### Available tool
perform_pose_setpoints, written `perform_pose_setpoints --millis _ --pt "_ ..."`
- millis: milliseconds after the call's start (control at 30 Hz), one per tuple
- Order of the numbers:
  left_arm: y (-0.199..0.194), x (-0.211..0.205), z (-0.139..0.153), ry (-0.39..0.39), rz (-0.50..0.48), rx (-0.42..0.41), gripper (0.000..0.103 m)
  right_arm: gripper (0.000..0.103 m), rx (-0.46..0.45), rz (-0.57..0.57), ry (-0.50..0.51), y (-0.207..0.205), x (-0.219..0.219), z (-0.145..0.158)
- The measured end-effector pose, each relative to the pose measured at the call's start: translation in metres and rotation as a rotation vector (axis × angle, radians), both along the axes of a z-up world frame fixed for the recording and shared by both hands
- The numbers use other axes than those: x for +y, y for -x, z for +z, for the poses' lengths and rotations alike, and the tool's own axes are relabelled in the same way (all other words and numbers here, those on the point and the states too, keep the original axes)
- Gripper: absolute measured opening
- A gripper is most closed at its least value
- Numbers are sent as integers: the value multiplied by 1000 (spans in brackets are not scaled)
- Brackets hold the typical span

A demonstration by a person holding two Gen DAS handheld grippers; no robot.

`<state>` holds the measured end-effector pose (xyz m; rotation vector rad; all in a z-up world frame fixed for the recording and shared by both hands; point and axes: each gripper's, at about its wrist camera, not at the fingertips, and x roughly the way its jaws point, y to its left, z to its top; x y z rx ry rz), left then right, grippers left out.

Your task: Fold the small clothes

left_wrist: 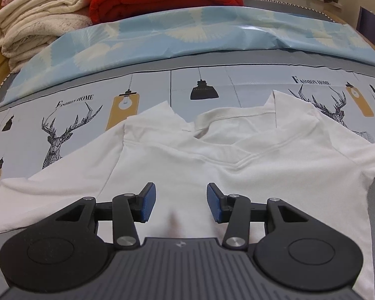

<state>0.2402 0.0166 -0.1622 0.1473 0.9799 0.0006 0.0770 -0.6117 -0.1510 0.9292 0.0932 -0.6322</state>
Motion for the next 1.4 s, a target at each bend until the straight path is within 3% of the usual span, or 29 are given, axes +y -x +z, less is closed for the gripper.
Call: perform_pose_setpoints --millis 133,167,400,533,633,667,700,733,767,833,933,967,1100,1200,1267,1400 --pt "1 1 2 5 -1 -4 50 3 459 -178 -207 2 -7 -52" --pt "1 1 2 8 -1 -5 50 3 489 -204 -244 6 -4 -58" --pt "3 5 3 14 -4 -3 50 2 450 -190 -186 5 -9 -55" --pt "1 18 7 23 11 -8 50 2 485 -255 -175 5 -20 -64" --pt "2 34 8 38 40 -8 50 5 494 -266 -197 2 -24 -65" --pt "2 39 9 44 53 -4 50 14 522 -268 -186 -1 -21 -61" --pt "2 45 10 54 64 -3 50 24 570 -286 -145 -4 -15 -53" --pt "3 50 11 64 72 -5 50 27 622 -316 -87 -7 -7 -46" --pt "4 56 12 73 82 -11 50 29 665 -349 -13 -11 5 -36" --pt "4 67 13 77 102 -26 50 29 656 -342 112 -20 30 -16" --pt "1 92 7 126 153 -65 50 29 576 -238 263 -40 76 14" --pt "0 100 3 141 167 -83 50 33 529 -153 292 -48 93 20" --pt "-13 130 -20 170 222 -137 50 34 388 376 270 -100 160 21" --pt "-26 146 -30 207 227 -148 47 34 400 663 276 -133 215 5" --pt "-34 153 -32 223 194 -191 47 35 441 782 321 -151 251 -7" --pt "-51 157 -44 200 129 -226 49 43 503 912 376 -177 304 -28"
